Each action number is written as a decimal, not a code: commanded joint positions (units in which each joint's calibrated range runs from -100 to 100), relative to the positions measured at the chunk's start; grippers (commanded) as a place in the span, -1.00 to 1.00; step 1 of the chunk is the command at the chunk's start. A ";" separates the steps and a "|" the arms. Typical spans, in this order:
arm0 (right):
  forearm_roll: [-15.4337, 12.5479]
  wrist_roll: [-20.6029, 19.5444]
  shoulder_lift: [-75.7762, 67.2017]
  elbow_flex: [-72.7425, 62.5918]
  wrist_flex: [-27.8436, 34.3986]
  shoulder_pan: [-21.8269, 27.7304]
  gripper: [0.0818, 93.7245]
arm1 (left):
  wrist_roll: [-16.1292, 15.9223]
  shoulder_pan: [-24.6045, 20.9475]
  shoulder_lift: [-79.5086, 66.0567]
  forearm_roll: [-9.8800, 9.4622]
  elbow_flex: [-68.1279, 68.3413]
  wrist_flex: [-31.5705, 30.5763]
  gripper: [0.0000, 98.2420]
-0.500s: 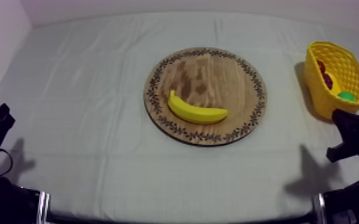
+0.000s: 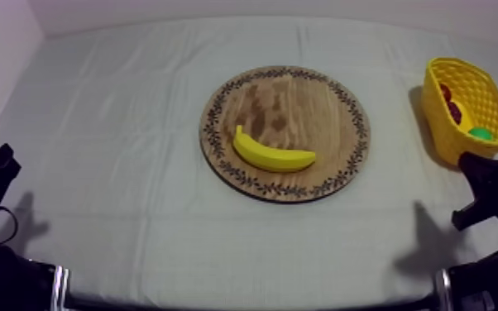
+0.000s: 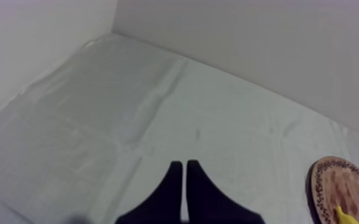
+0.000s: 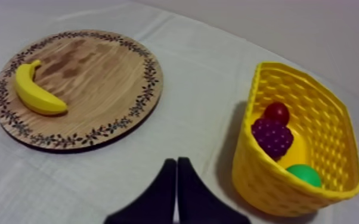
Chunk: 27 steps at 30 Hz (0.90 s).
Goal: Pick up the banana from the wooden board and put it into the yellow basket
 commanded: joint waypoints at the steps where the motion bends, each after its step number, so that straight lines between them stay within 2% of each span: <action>1: -0.02 -0.98 -0.01 -0.27 1.31 -2.29 -0.99 | -0.01 -0.02 0.02 -0.01 0.03 0.00 -1.00; 6: -0.02 1.91 -0.01 -0.27 1.54 -7.89 -0.99 | -0.01 -0.02 0.02 -0.01 0.03 0.00 -1.00; 12: 0.12 1.37 0.71 -0.47 0.28 -10.78 -0.99 | -0.01 -0.02 0.02 -0.01 0.03 0.00 -1.00; 18: 5.25 -1.66 13.55 -6.21 -0.49 -13.53 -0.99 | -0.01 -0.02 0.02 -0.01 0.03 0.00 -1.00; 21: 7.75 -3.15 22.89 -15.19 3.67 -14.99 -0.99 | -0.01 -0.02 0.02 -0.01 0.03 0.00 -1.00; 27: 10.32 -3.03 38.99 -39.05 19.68 -19.34 -0.99 | -0.01 -0.02 0.02 -0.01 0.03 0.00 -1.00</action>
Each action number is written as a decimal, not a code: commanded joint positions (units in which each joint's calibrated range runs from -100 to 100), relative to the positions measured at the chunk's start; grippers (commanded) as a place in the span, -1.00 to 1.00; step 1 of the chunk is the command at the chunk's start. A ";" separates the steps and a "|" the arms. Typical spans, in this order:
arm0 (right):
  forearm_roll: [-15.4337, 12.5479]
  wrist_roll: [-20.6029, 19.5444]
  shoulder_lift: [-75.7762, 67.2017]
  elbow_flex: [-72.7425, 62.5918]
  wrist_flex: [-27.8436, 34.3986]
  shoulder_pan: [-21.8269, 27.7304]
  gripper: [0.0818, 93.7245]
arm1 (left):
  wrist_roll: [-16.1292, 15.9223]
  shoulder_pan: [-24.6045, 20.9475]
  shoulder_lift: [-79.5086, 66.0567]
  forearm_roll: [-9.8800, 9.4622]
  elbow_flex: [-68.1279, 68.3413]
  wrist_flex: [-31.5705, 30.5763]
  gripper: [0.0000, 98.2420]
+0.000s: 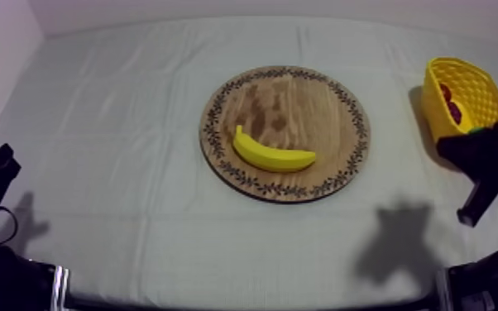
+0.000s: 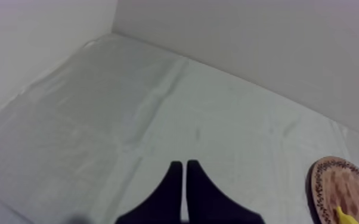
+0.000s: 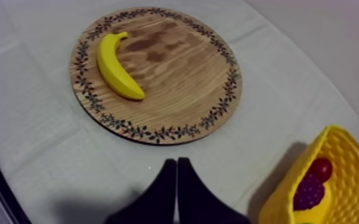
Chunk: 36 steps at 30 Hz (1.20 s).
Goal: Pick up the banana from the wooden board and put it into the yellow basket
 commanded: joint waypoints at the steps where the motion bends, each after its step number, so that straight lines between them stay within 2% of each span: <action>1: 0.29 1.39 12.04 -17.96 10.13 -1.79 -0.99 | -0.01 -0.02 0.02 -0.01 0.03 0.00 -1.00; 10: -0.92 8.53 31.23 -47.28 32.07 -4.79 -0.99 | -0.01 -0.02 0.02 -0.01 0.03 0.00 -1.00; 17: -1.65 12.57 44.60 -63.06 42.75 -6.75 -0.98 | -0.01 -0.02 0.02 -0.01 0.03 0.00 -1.00; 22: -0.70 12.14 53.03 -69.52 45.62 -8.22 -0.98 | -0.01 -0.02 0.02 -0.01 0.03 0.00 -1.00; 32: -0.22 9.54 64.22 -75.95 46.45 -9.83 -0.95 | -0.01 -0.02 0.02 -0.01 0.03 0.00 -1.00; 34: -0.27 9.23 65.12 -76.25 46.47 -10.08 -0.90 | -0.01 -0.02 0.02 -0.01 0.03 0.00 -1.00; 36: -0.34 9.02 65.62 -76.35 46.48 -10.34 -0.74 | -0.01 -0.02 0.02 -0.01 0.03 0.00 -1.00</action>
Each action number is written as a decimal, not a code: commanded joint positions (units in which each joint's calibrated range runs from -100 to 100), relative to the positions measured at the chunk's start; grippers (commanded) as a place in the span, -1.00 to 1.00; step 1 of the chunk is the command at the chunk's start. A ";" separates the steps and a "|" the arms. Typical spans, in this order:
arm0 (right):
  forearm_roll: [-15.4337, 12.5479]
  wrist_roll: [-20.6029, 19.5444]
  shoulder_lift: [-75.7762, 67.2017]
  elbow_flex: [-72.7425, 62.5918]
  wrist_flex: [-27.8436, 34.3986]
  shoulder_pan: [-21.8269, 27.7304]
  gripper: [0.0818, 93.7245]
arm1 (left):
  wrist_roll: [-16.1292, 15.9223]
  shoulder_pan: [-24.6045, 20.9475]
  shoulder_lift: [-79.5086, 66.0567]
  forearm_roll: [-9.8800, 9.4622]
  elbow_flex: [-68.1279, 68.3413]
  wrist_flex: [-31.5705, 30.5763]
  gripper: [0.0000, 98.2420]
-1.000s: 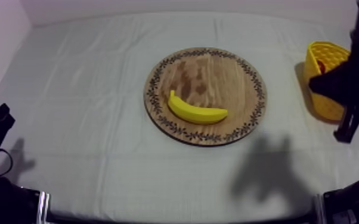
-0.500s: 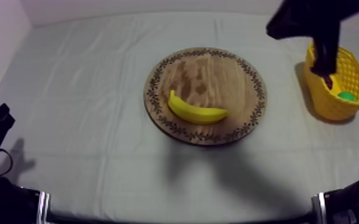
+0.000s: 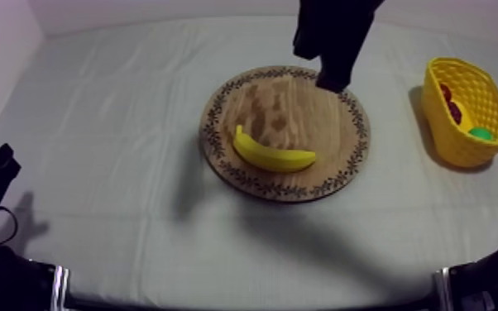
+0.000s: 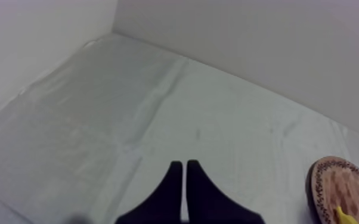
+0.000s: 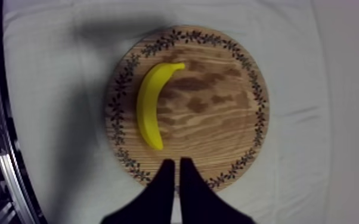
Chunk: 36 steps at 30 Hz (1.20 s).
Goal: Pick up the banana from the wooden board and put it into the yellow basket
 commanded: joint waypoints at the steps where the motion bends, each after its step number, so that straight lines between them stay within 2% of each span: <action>1: -0.06 -0.22 0.17 -0.05 -0.01 -0.22 -0.63 | -0.01 -0.02 0.02 -0.01 0.03 0.00 -1.00; 9: 0.75 -3.23 0.70 -1.06 -0.12 -0.76 0.29 | -0.01 -0.02 0.02 -0.01 0.03 0.00 -1.00; 14: 1.25 -4.26 1.41 -0.84 -0.38 -0.56 0.65 | -0.01 -0.02 0.02 -0.01 0.03 0.00 -1.00; 22: 0.96 -4.54 4.43 3.27 -2.20 -0.56 0.74 | -0.01 -0.02 0.02 -0.01 0.03 0.00 -1.00; 36: -0.81 -6.96 17.06 11.08 -11.14 -0.88 0.75 | -0.01 -0.02 0.02 -0.01 0.03 0.00 -1.00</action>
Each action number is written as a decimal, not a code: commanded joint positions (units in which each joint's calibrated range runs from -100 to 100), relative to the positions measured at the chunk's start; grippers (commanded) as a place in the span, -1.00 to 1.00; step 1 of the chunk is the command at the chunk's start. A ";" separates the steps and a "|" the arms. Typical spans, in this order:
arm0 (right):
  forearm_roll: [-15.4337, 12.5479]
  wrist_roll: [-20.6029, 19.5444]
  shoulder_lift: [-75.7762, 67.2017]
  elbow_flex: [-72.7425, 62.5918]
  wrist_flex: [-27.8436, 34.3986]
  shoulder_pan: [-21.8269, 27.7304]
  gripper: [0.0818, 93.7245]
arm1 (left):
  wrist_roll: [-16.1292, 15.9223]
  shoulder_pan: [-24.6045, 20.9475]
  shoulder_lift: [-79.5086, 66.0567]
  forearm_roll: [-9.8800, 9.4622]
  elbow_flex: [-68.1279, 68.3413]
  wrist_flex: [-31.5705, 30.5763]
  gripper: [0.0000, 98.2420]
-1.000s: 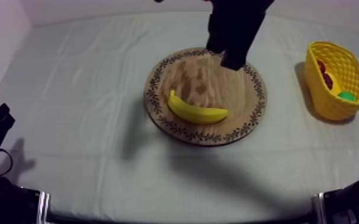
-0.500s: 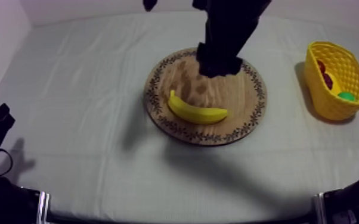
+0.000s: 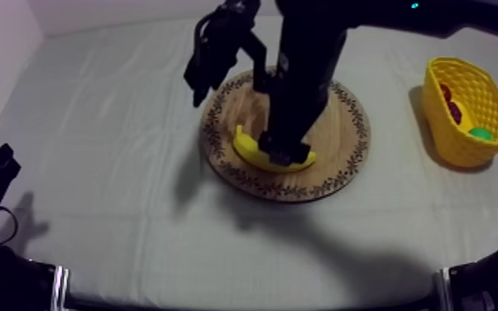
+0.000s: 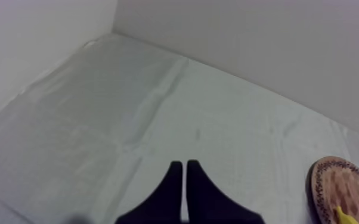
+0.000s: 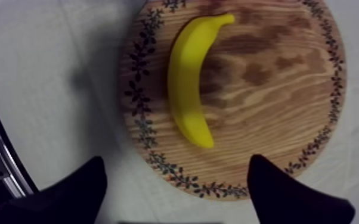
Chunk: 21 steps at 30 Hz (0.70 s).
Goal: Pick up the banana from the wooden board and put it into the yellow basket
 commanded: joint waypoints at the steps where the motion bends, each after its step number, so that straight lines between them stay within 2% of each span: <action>1: -0.23 -0.25 2.91 -0.14 -1.01 -0.14 0.75 | -0.01 -0.02 0.02 -0.01 0.03 0.00 -1.00; 21: -0.42 -1.79 22.40 -11.15 -6.11 1.80 0.67 | -0.01 -0.02 0.02 -0.01 0.03 0.00 -1.00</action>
